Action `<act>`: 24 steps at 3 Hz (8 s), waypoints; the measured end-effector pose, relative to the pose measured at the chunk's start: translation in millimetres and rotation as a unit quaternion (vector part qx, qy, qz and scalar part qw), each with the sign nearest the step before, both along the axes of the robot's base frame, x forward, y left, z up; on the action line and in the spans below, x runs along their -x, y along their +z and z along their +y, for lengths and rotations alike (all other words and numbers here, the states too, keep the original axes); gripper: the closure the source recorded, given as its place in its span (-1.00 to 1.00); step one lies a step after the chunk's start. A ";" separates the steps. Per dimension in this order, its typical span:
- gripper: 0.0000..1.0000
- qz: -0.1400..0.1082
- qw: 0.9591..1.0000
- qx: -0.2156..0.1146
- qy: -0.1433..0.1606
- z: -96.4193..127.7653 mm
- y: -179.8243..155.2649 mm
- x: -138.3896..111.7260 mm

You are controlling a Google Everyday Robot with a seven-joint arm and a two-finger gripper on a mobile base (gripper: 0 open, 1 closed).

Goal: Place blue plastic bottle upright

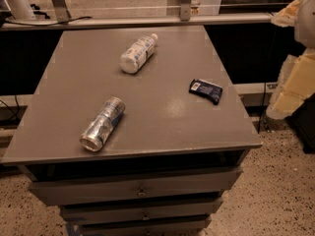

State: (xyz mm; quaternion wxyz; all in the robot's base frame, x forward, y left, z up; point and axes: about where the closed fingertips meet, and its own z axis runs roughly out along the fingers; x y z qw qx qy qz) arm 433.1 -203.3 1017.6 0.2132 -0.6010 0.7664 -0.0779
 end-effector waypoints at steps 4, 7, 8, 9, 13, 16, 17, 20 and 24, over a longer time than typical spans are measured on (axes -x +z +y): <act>-1.00 -0.144 0.970 -0.056 0.189 115.6 3.9 -139.3; -1.00 -0.203 0.934 0.077 0.283 136.9 31.6 -210.2; -1.00 -0.227 0.899 0.136 0.348 156.5 29.2 -265.2; -1.00 -0.221 0.871 0.183 0.398 160.4 9.2 -307.3; -1.00 -0.095 0.872 0.237 0.418 162.4 -83.6 -376.1; -1.00 -0.044 0.857 0.237 0.456 191.2 -135.0 -380.1; -1.00 -0.027 0.853 0.240 0.462 193.7 -147.3 -380.6; -0.66 0.025 0.846 0.252 0.469 201.5 -170.5 -370.1; 1.00 -0.053 0.847 0.157 0.506 262.4 -94.9 -336.0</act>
Offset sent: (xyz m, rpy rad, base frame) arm 0.0764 0.0749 0.0023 0.1393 -0.1768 0.2051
